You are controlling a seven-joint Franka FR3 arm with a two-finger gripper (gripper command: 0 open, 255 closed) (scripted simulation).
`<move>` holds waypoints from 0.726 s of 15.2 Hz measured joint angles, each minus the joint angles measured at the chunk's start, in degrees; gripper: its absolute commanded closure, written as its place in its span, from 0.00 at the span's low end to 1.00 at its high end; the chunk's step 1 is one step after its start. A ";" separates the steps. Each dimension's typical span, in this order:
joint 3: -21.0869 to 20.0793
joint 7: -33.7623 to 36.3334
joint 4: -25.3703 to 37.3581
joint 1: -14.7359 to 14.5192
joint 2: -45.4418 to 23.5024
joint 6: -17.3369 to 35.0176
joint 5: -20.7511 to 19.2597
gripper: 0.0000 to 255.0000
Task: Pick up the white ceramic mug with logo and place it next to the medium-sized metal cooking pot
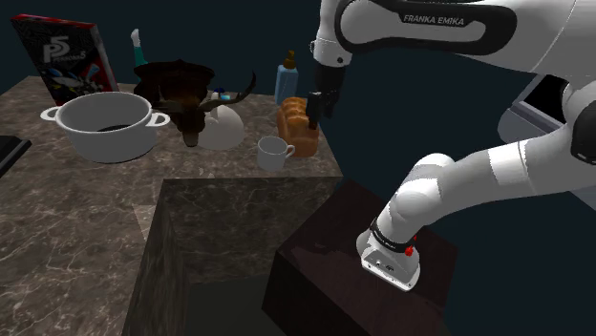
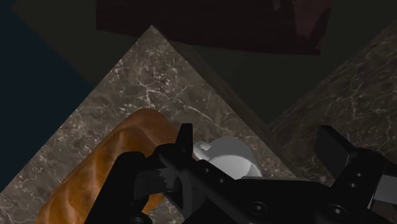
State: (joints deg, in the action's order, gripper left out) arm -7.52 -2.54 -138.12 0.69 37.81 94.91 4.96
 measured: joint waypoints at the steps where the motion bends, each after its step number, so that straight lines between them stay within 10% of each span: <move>1: -0.46 0.29 -0.12 0.07 -1.70 1.96 -0.09 0.00; 11: -6.56 6.68 1.54 0.32 -20.37 19.72 -2.24 0.00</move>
State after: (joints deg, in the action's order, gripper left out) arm -14.08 4.14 -136.59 1.01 17.44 114.62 2.72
